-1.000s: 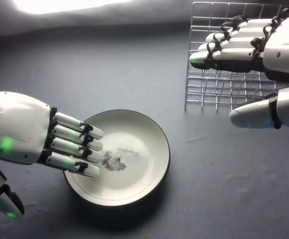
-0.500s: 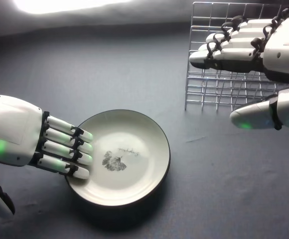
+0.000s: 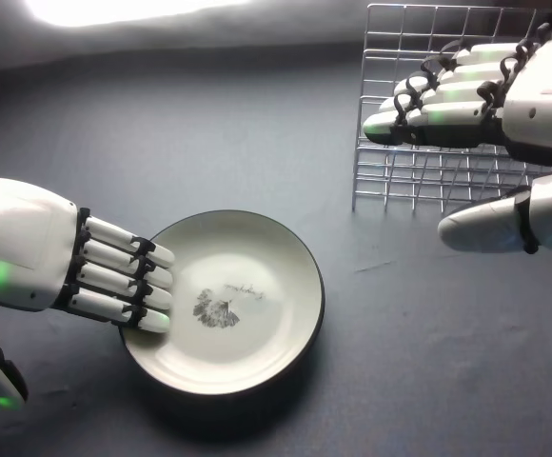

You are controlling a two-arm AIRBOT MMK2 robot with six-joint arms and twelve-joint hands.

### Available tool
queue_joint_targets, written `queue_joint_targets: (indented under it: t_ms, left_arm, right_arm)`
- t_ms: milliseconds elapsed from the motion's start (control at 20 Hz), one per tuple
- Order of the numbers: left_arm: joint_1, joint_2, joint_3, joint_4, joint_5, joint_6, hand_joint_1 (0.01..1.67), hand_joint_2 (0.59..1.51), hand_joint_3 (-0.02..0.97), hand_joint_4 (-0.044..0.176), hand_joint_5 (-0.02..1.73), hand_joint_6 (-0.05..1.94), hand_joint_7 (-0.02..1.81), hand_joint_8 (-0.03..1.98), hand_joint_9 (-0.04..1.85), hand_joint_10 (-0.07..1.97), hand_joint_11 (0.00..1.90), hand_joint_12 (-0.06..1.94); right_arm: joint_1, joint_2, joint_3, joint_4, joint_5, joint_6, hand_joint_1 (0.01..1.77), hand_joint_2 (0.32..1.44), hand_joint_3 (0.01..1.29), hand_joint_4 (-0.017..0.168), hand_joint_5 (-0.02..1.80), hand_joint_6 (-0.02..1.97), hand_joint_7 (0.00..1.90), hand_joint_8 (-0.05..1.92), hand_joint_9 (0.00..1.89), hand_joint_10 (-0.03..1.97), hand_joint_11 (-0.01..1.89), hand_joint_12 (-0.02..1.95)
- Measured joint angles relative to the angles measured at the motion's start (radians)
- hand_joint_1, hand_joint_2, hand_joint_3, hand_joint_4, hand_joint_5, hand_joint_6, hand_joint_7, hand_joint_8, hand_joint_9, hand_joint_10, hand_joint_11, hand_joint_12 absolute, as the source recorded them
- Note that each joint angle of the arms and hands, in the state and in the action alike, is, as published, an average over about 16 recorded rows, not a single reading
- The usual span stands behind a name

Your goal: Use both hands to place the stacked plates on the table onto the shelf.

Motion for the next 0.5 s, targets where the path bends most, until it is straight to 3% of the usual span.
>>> queue_joint_targets:
  t_ms: [250, 500]
  left_arm:
    - [0.021, -0.009, 0.011, -0.015, -0.001, 0.008, 0.02, 1.11, 0.003, -0.006, -0.01, -0.01, 0.01, -0.01, 0.02, 0.01, 0.02, -0.01]
    - [0.043, -0.011, -0.01, -0.031, 0.008, 0.024, 0.02, 1.112, 0.002, -0.008, -0.01, -0.02, 0.0, -0.01, 0.02, 0.01, 0.02, 0.0]
  right_arm:
    - [-0.027, -0.001, 0.0, -0.005, 0.05, 0.0, 0.1, 1.27, 0.01, -0.002, 0.08, 0.02, 0.09, 0.01, 0.08, 0.01, 0.02, 0.55]
    - [-0.058, -0.006, 0.011, -0.02, 0.136, 0.0, 0.29, 1.21, 0.01, -0.001, 0.05, 0.02, 0.06, 0.01, 0.05, 0.01, 0.02, 0.38]
